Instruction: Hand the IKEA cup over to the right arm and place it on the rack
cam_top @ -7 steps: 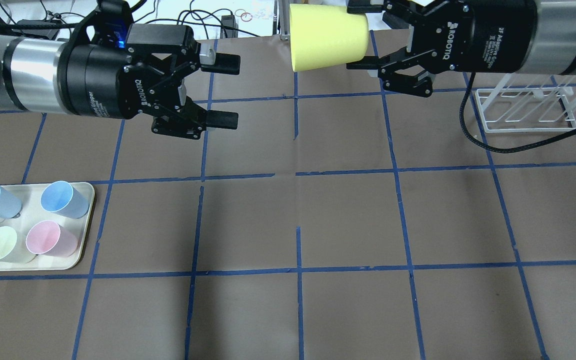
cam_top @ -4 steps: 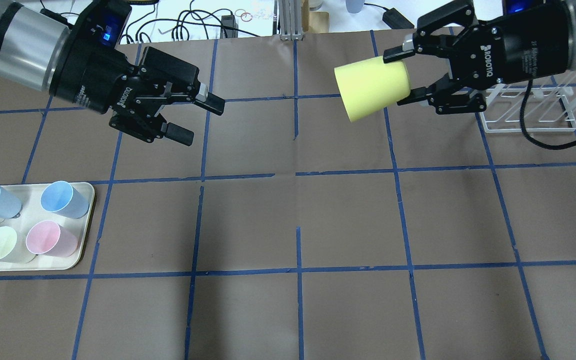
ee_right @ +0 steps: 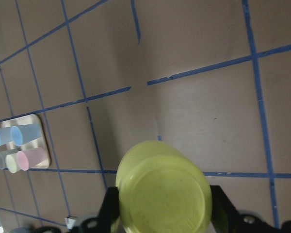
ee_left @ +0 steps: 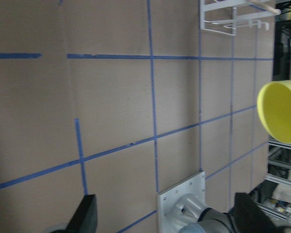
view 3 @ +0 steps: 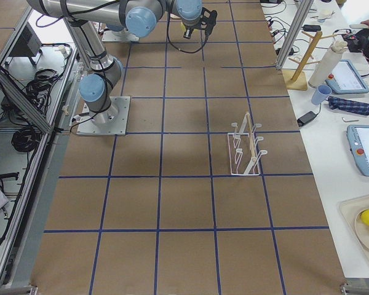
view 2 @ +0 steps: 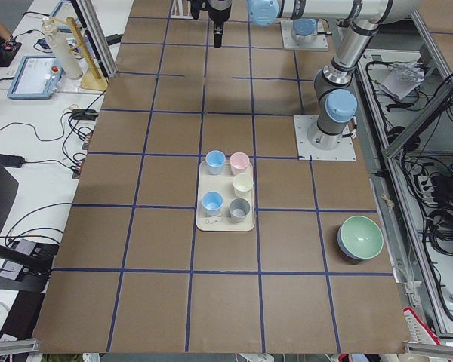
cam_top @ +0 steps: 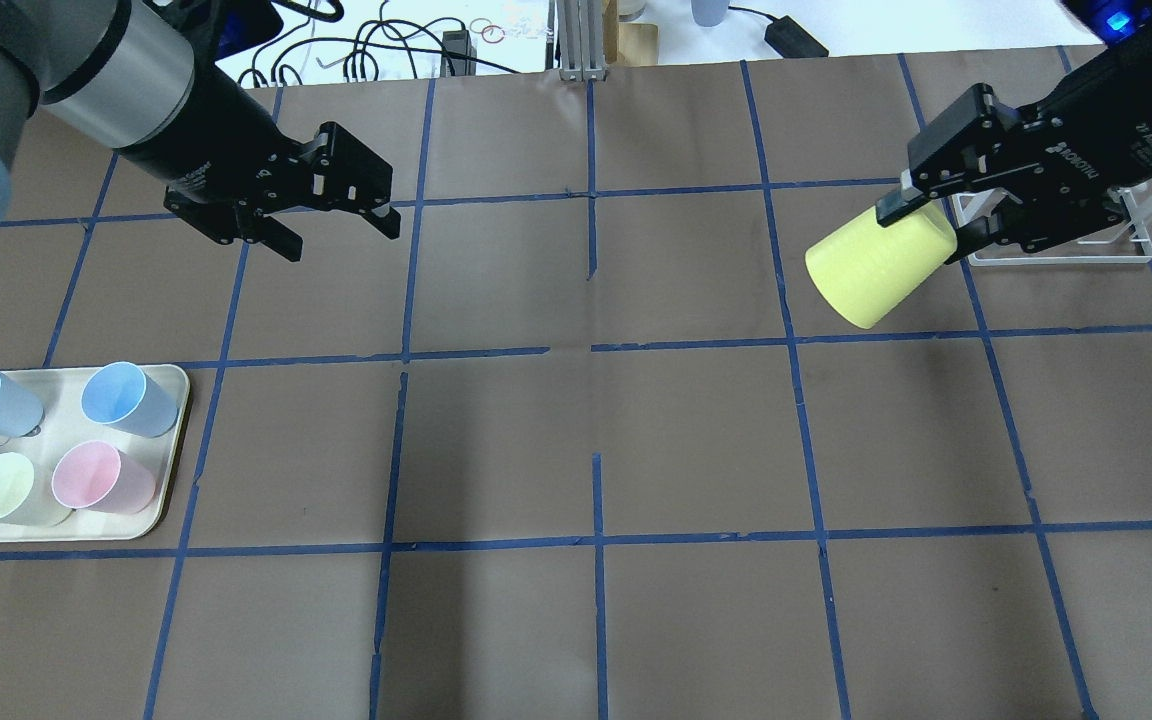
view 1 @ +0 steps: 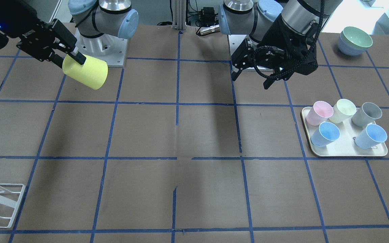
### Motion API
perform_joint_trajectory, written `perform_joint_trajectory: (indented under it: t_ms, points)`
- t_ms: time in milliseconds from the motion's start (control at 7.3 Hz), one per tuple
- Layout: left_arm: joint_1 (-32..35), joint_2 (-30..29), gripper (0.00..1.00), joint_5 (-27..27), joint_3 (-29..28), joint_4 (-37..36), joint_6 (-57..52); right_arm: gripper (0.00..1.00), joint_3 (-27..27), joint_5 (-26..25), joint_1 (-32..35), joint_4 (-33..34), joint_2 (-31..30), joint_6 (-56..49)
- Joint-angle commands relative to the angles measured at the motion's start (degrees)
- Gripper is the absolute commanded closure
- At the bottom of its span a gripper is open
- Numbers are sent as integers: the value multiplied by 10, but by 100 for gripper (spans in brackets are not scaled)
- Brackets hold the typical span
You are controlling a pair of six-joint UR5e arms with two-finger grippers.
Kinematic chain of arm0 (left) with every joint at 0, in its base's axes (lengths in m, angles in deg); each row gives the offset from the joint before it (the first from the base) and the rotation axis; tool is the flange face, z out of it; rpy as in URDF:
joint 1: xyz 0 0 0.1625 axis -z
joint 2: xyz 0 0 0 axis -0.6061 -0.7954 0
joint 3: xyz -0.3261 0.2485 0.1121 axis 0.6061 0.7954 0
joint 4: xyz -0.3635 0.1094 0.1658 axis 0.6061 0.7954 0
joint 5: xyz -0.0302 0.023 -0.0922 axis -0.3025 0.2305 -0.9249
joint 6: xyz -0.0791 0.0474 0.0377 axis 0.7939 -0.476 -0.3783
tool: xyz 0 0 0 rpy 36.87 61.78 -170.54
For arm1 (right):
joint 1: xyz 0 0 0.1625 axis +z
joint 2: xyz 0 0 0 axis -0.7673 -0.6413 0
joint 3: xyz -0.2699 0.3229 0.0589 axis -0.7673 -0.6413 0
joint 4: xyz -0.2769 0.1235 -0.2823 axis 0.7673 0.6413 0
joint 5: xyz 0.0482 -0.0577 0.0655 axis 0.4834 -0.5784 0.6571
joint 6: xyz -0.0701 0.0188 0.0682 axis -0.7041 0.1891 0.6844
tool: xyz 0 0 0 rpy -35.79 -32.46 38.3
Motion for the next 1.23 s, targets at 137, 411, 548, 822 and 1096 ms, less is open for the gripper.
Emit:
perform_joint_trajectory:
  t_ms: [137,411,548,822,1096]
  points:
    - [4,-10,0,99,-10,-21,7,100,2,-195,0,139,1,-175]
    - [7,-18,0,124,-5,0,15,100,5,-232,-14,207,27,-224]
    - [11,-16,0,123,-10,5,16,100,3,-234,-29,257,56,-226]
    - [14,-14,0,126,-10,11,16,100,3,-231,-54,295,98,-263]
    - [14,-15,0,125,-9,12,16,100,3,-233,-56,376,142,-279]
